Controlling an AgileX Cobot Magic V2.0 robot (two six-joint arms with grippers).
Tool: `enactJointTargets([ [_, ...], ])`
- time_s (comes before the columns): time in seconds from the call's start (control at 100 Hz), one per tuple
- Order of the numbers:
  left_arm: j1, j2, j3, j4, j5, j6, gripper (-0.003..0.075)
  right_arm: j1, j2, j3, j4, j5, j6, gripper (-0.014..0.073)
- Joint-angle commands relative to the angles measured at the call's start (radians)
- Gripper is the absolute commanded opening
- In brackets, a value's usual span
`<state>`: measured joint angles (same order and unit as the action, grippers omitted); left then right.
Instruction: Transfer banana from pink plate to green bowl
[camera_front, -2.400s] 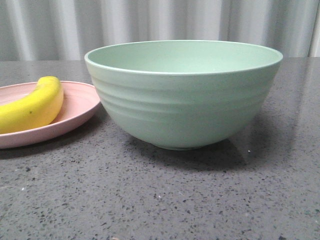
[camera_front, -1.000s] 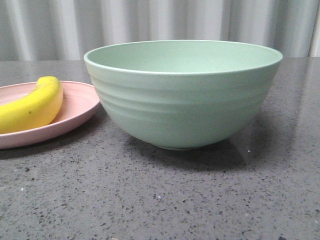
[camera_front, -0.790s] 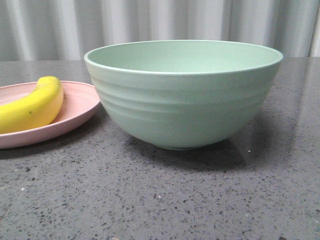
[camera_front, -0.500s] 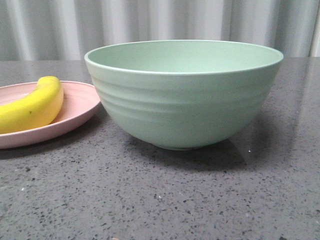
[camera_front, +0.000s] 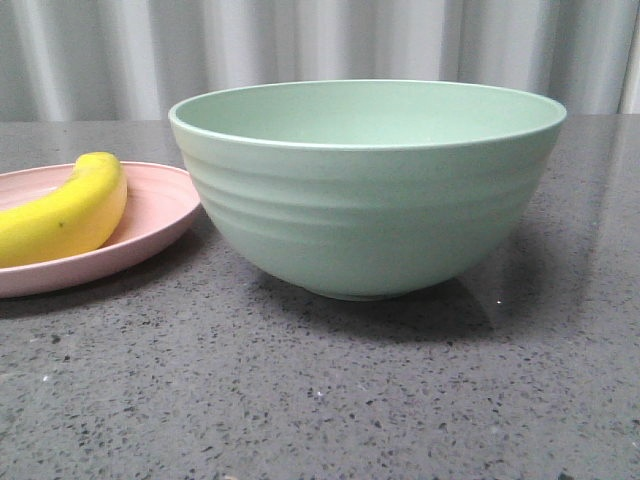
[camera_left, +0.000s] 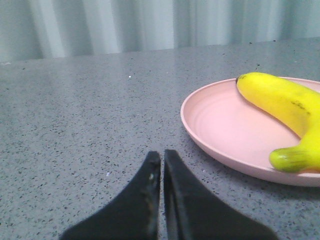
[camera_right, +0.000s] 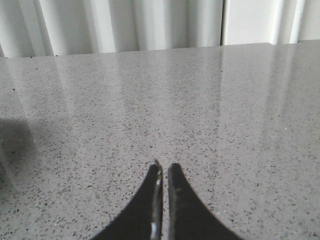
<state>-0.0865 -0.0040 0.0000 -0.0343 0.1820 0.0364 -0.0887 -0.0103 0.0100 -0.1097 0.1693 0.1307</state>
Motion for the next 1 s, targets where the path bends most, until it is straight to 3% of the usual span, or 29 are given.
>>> enactJointTargets([
  [0.0, 0.0, -0.028, 0.01, -0.01, -0.087, 0.0, -0.002, -0.005, -0.022, 0.02, -0.01, -0.081, -0.007, -0.0071],
  [0.99, 0.0, -0.028, 0.01, -0.011, -0.088, 0.0, -0.002, -0.005, -0.022, 0.02, -0.01, -0.107, -0.007, -0.0071],
])
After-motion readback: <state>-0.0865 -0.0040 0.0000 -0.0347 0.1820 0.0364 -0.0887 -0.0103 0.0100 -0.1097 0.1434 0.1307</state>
